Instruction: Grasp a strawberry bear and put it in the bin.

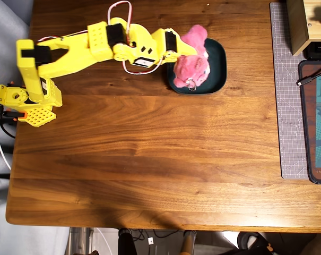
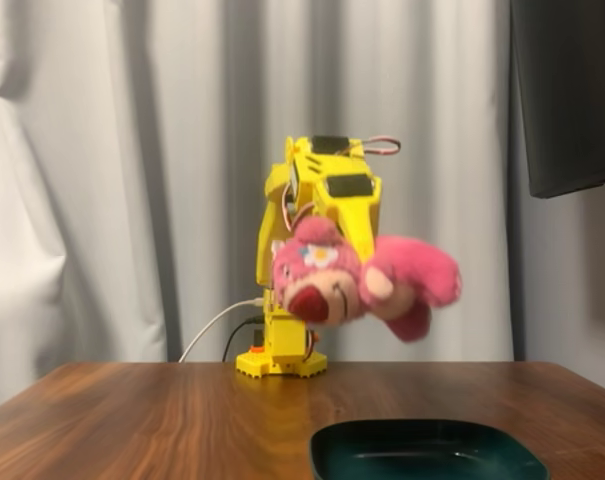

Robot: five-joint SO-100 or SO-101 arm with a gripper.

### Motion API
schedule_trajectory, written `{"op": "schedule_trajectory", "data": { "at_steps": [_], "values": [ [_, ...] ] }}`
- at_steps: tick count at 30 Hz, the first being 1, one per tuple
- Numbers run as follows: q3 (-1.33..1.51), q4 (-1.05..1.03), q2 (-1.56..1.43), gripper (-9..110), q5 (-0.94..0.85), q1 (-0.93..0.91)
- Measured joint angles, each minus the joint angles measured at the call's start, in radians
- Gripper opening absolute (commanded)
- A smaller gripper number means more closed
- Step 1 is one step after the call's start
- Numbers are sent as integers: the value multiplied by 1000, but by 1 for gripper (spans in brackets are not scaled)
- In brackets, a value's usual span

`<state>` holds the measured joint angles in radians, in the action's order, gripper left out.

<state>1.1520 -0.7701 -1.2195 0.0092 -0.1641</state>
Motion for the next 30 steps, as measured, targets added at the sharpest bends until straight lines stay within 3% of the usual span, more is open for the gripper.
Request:
{"op": "schedule_trajectory", "data": {
  "at_steps": [12, 17, 30],
  "values": [
    [-74, -2, 87, 7, 0, -137],
    [-206, -94, 181, 18, 0, -121],
    [-279, -130, 198, 23, 0, -66]
  ]
}}
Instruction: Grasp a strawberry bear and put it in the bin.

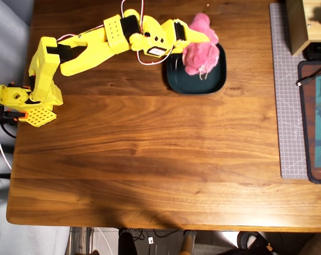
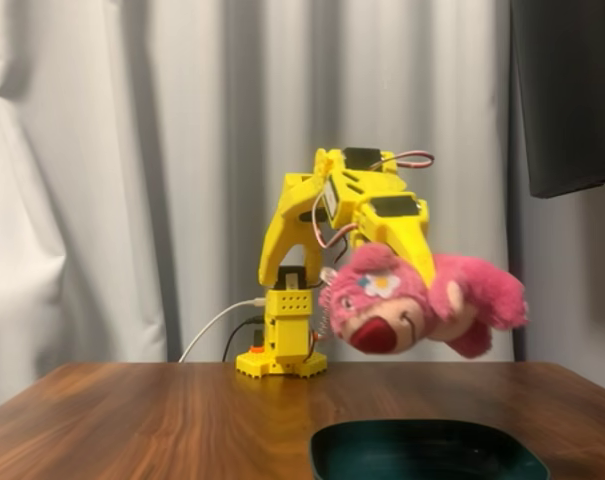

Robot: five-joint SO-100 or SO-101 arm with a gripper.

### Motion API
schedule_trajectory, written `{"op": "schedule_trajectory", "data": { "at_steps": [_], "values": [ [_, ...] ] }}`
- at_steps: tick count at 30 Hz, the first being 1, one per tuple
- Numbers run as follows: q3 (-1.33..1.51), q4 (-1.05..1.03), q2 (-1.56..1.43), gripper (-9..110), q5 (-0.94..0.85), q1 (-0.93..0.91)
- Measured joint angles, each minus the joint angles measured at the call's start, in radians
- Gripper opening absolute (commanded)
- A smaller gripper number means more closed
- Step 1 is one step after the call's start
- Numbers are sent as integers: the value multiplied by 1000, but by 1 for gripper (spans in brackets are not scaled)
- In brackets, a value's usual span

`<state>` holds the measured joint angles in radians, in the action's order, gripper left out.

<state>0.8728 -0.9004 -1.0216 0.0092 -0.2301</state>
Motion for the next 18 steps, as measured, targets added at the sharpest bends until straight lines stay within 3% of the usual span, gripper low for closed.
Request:
{"op": "schedule_trajectory", "data": {
  "at_steps": [14, 18],
  "values": [
    [0, 0, 38, 27, 0, 25],
    [-20, 0, 38, 19, 0, 29]
  ]
}}
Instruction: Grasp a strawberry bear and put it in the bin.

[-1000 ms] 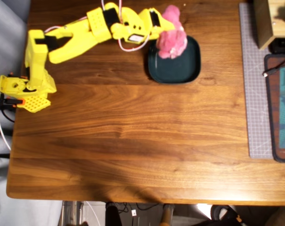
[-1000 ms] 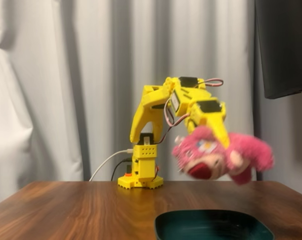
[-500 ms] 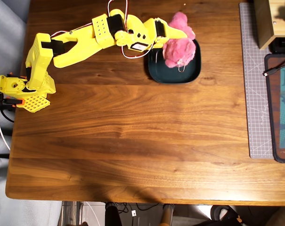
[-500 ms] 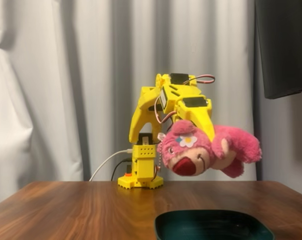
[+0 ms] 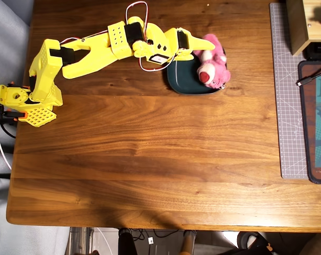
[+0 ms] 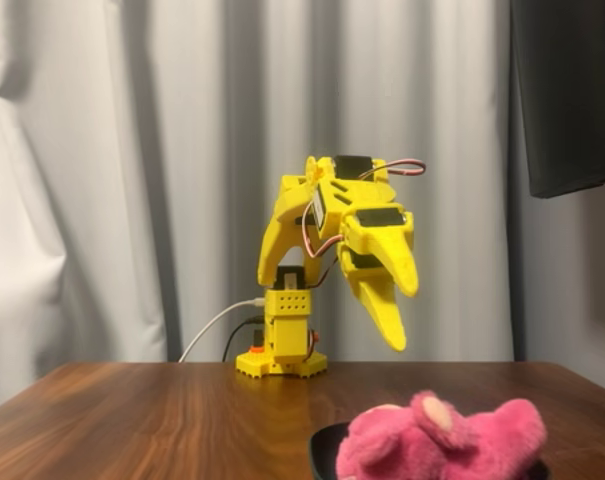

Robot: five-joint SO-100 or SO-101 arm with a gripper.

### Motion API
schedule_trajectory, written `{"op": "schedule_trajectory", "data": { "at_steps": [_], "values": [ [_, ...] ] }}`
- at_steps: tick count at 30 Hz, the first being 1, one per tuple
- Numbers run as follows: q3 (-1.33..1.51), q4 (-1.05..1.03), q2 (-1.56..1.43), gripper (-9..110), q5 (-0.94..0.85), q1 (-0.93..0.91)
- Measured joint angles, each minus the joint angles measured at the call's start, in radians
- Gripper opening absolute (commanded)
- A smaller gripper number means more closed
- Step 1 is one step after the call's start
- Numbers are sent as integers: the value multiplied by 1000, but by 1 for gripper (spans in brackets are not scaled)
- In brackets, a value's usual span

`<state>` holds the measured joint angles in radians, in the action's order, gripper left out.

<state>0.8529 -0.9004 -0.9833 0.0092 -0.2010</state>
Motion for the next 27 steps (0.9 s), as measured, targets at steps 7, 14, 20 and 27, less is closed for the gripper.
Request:
{"op": "schedule_trajectory", "data": {
  "at_steps": [7, 14, 20, 27],
  "values": [
    [-178, -173, 2, 0, 0, 18],
    [-644, -707, 0, 0, 0, 71],
    [-514, -845, -222, 0, 0, 97],
    [95, -842, -764, 0, 0, 242]
  ]
}}
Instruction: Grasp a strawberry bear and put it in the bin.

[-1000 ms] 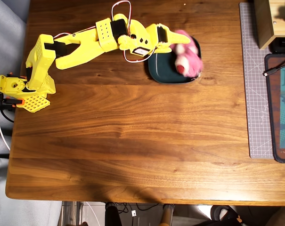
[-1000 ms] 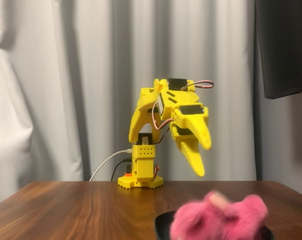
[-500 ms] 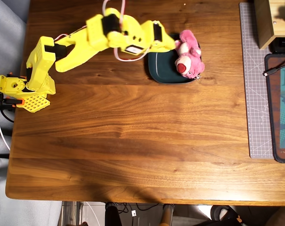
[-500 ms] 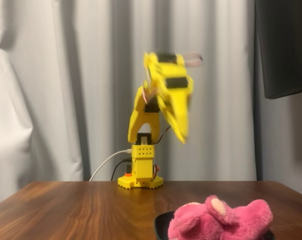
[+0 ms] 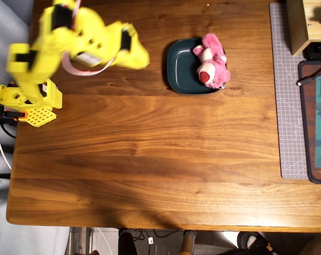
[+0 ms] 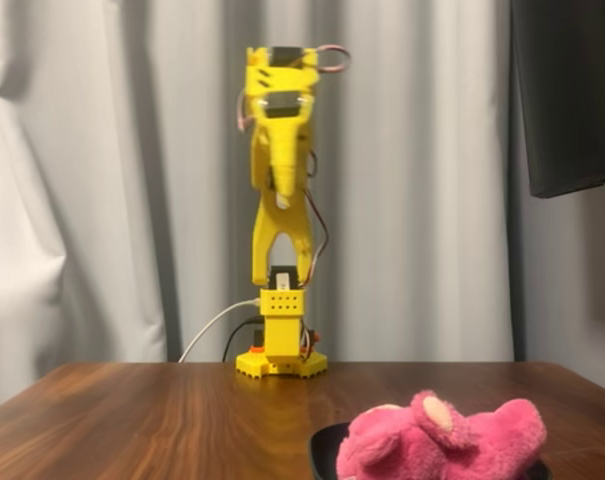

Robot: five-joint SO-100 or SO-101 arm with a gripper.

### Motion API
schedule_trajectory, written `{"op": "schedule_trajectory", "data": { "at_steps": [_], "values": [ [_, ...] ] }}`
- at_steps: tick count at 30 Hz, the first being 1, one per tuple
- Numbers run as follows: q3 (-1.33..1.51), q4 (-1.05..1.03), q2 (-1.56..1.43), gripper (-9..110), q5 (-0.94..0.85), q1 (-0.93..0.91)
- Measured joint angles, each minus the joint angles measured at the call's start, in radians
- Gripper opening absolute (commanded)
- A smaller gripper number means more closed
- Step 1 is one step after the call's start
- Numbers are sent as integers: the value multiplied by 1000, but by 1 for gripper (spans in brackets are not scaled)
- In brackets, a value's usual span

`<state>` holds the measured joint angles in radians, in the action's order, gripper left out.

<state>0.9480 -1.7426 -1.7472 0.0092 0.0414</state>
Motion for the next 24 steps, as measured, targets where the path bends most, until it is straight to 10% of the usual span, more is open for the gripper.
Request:
{"op": "schedule_trajectory", "data": {
  "at_steps": [9, 24],
  "values": [
    [884, 339, -940, 0, 0, 37],
    [1936, 710, -1601, 0, -9, 43]
  ]
}}
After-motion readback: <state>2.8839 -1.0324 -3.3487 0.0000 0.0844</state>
